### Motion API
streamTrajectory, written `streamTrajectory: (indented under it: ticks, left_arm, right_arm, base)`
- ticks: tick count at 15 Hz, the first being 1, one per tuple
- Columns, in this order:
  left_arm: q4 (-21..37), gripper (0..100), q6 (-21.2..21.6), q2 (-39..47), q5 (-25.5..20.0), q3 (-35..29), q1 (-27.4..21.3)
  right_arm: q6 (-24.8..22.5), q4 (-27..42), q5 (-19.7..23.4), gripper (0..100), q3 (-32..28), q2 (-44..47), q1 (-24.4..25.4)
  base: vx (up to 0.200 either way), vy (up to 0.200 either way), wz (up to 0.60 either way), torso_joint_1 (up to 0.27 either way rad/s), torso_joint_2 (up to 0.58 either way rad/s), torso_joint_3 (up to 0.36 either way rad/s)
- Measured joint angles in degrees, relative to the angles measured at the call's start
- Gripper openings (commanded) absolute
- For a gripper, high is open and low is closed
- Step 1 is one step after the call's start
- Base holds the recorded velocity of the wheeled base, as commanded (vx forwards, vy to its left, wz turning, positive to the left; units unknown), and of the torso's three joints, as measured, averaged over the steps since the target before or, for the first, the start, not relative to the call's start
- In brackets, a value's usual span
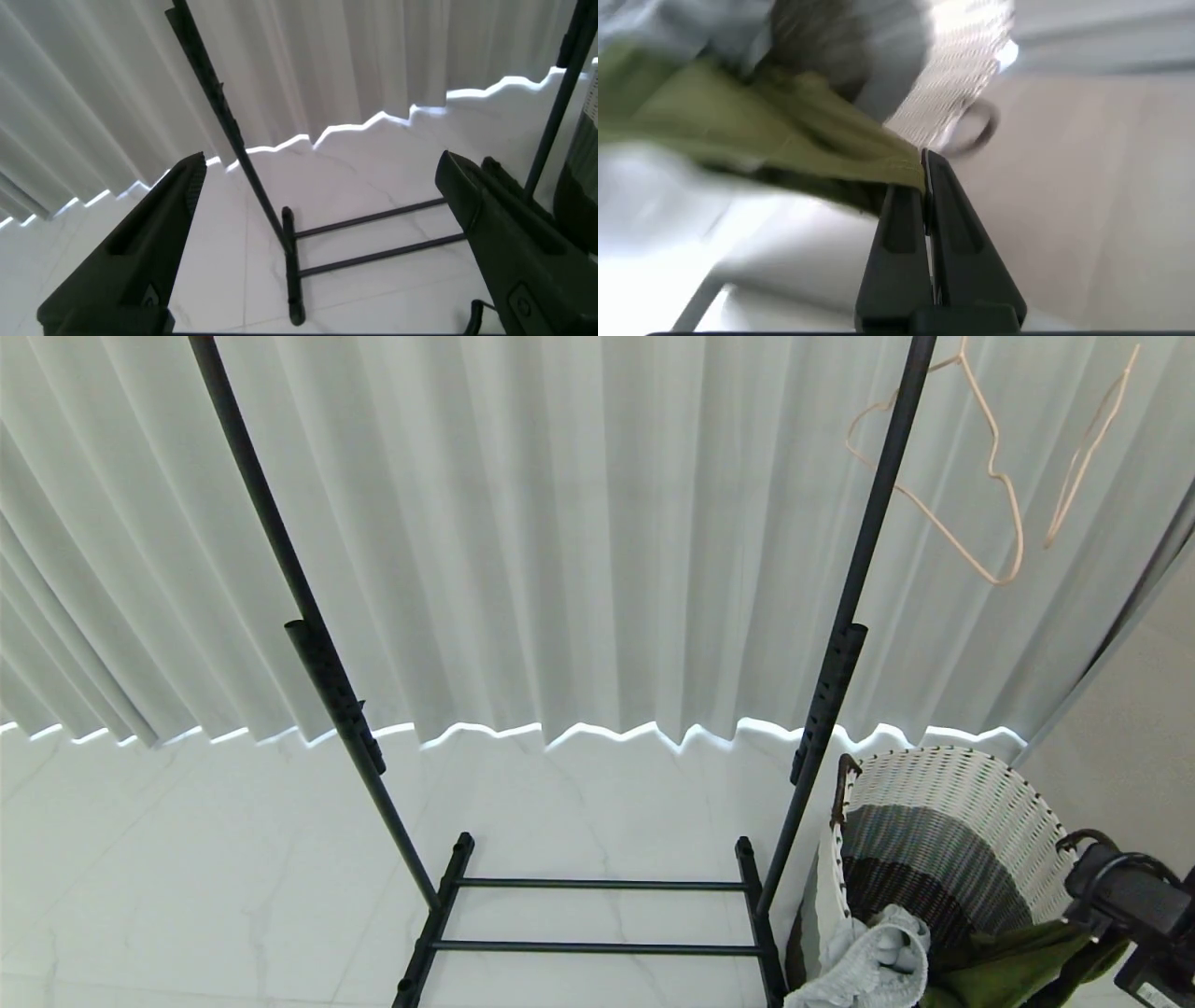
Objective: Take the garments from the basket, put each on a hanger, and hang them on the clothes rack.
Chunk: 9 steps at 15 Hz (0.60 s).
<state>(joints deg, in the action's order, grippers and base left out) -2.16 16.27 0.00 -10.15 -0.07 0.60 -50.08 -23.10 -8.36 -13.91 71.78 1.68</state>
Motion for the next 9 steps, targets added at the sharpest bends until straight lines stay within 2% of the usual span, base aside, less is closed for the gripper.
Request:
streamTrajectory:
  ticks: [3,4,5,7,9]
  left_arm:
    - [0.1,100,0.2,0.0,-0.1,0.0,0.0]
    - [0.1,100,0.2,0.0,-0.1,0.0,0.0]
    - [0.2,100,0.3,0.0,-0.1,0.0,0.0]
    - [0.1,100,0.3,0.0,-0.2,0.0,0.0]
    - [0.1,100,0.3,0.0,-0.2,0.0,0.0]
  right_arm:
    - [5.9,35.2,0.0,0,-19.0,-12.7,-0.7]
    - [8.3,43.7,0.0,0,-25.1,-16.2,-0.8]
    - [10.8,49.9,0.0,0,-30.9,-19.6,-0.9]
    - [13.4,53.9,0.1,0,-37.1,-24.4,-0.8]
    - [13.6,54.3,0.2,0,-39.0,-27.6,0.1]
  base:
    - [0.0,0.0,0.0,0.0,0.0,0.0]
    - [0.0,0.0,0.0,0.0,0.0,0.0]
    - [-0.2,0.0,0.0,0.007,0.0,0.002]
    - [-0.2,0.0,0.0,0.002,0.01,0.0]
    - [-0.2,0.0,0.0,0.002,0.0,0.005]
